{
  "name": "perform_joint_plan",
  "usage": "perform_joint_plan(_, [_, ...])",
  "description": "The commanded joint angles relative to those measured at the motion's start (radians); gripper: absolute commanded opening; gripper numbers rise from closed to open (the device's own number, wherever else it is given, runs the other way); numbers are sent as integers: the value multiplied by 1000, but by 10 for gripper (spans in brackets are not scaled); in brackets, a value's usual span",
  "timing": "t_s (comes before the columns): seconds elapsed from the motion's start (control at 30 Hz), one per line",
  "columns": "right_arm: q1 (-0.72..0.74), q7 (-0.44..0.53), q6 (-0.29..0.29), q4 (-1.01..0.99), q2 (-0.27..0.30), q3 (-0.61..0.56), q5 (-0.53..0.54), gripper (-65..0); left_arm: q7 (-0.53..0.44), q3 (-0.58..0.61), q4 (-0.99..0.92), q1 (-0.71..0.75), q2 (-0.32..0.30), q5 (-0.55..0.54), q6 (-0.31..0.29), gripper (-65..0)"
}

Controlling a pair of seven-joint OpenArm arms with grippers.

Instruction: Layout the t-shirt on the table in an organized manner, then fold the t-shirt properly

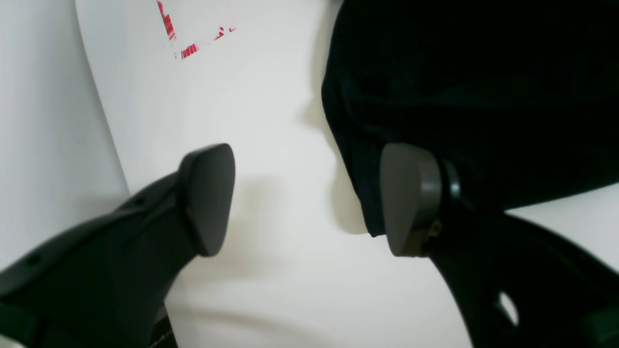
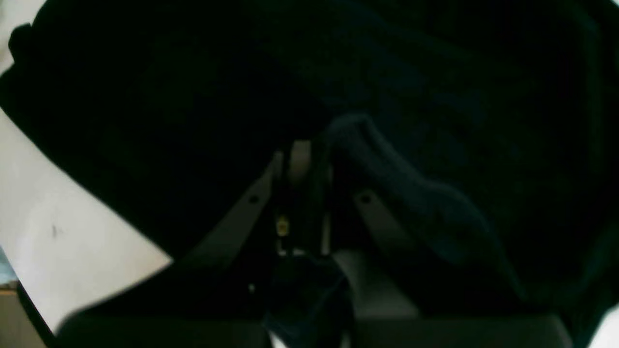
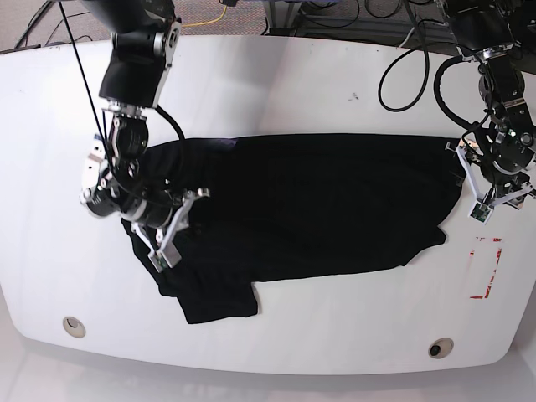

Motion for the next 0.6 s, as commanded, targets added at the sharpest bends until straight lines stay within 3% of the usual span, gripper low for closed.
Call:
perform_joint_plan(0.0, [74, 69, 2, -66, 19, -4, 20, -644, -10, -6, 19, -15, -16, -2, 2, -217])
perform_joint_plan(0.1, [111, 107, 2, -132, 30, -5, 20, -614, -10, -6, 19, -15, -16, -2, 2, -217])
perform_joint_plan(0.2, [147, 130, 2, -192, 33, -5, 20, -491, -10, -6, 19, -15, -16, -2, 2, -217])
perform_joint_plan(0.4, [197, 135, 2, -268, 56, -1, 20, -21, -10, -6, 20, -15, -16, -2, 2, -217])
perform_joint_plan(0.57, [193, 130, 2, -264, 116, -4, 20, 0, -10, -6, 20, -15, -16, -2, 2, -217])
